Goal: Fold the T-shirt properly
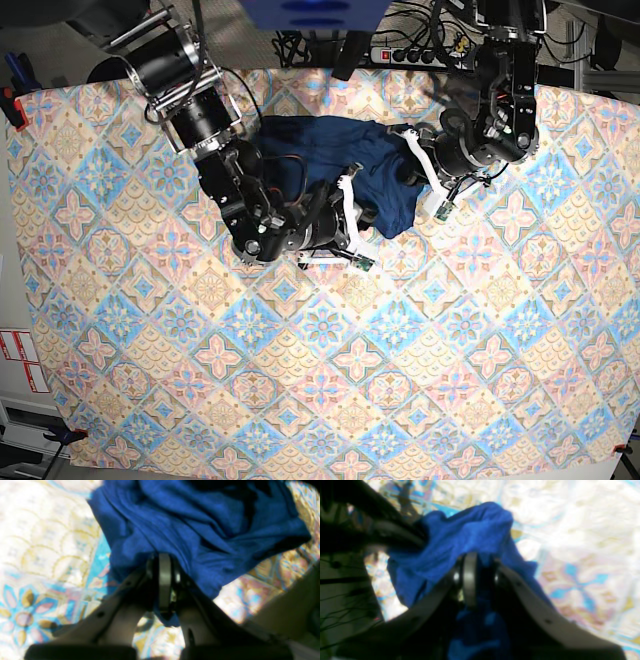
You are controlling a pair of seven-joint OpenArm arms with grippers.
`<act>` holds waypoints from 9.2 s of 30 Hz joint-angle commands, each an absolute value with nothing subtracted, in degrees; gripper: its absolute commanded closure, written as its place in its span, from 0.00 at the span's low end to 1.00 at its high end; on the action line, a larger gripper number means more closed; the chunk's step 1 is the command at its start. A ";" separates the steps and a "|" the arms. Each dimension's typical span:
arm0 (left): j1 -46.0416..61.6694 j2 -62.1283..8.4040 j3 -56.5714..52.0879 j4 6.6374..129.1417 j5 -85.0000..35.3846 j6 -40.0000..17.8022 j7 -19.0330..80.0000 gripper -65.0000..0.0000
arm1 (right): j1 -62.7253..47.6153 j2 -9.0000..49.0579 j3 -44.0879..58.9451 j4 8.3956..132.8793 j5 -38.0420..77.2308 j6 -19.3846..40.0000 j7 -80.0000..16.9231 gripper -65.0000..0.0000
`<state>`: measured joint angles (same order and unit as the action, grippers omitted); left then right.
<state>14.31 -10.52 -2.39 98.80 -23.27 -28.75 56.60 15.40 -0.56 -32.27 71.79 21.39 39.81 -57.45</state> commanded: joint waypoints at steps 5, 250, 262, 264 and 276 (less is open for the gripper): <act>14.46 -10.07 0.75 97.89 -18.59 -28.70 51.65 0.98 | 16.84 -1.63 -32.13 67.21 22.37 40.00 -51.30 0.87; 18.33 -6.99 -16.75 101.58 -33.63 -29.14 51.30 1.00 | 0.84 15.87 -24.66 103.25 19.12 40.00 -60.97 0.88; 17.19 -7.43 -7.08 97.71 -28.79 -28.70 50.95 1.00 | 3.82 6.11 -23.43 82.68 18.77 40.00 -55.60 0.88; 15.96 -7.34 -7.08 94.99 -27.12 -28.70 50.86 1.00 | 3.82 6.11 -23.52 80.48 18.77 40.00 -55.60 0.88; 7.78 -6.64 -7.25 84.97 -23.96 -28.62 48.31 1.00 | 2.42 6.46 -35.12 83.82 19.12 40.00 -57.36 0.88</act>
<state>8.51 -6.72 -7.27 84.12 -23.44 -28.47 49.52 1.41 6.31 -35.38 82.72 18.52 39.77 -57.74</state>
